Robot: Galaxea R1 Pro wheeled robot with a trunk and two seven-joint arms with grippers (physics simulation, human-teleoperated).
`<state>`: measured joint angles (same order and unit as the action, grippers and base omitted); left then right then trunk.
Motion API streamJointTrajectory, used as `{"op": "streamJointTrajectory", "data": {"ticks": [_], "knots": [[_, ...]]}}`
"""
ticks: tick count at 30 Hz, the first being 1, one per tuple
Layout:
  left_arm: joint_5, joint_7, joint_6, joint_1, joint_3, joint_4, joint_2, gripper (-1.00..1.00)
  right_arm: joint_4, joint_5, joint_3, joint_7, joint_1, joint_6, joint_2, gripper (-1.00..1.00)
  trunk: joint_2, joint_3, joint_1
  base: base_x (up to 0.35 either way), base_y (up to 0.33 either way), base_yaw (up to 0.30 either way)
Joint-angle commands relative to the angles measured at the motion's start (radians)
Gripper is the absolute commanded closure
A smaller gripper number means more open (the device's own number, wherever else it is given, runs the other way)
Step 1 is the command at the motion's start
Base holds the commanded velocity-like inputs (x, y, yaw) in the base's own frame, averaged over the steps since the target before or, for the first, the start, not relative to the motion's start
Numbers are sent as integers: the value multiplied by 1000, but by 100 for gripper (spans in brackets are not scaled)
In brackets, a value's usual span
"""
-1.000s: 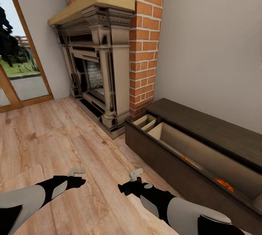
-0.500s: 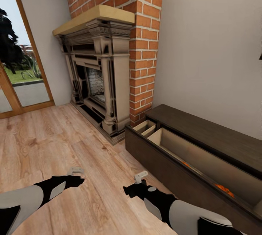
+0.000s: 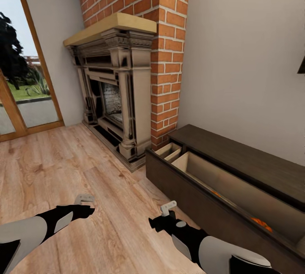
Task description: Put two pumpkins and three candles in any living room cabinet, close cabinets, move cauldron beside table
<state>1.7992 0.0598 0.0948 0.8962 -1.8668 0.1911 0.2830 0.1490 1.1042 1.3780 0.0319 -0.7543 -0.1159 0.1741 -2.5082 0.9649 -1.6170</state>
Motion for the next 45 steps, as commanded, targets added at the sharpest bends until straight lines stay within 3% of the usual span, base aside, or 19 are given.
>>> {"op": "streamJointTrajectory", "data": {"ticks": [1,5,10,13,23,28,45], "knots": [[9,2,2,1,-6,1,1,-100,-2,11,7,3,0,-12,0,-100,0,1,0,-114,54,0],[9,6,2,1,-6,2,-1,-100,-2,31,4,3,1,-56,0,-100,0,1,0,-199,140,-23],[9,10,2,1,-6,0,0,-100,-2,132,2,3,1,-99,0,-100,0,1,0,-233,232,-213],[8,10,2,1,-6,-1,0,-100,-12,152,1,2,1,-104,0,-100,0,1,0,-181,283,-279],[8,11,2,1,-6,0,-1,-100,-26,165,1,2,1,-107,0,-100,0,0,0,-33,327,-247],[7,11,2,1,-6,0,-4,-100,-26,199,1,2,1,-107,0,-100,0,-2,0,0,295,-295],[7,11,-13,1,-6,1,-3,-100,-27,205,0,2,1,-109,0,-100,0,-16,0,0,19,-288]]}}
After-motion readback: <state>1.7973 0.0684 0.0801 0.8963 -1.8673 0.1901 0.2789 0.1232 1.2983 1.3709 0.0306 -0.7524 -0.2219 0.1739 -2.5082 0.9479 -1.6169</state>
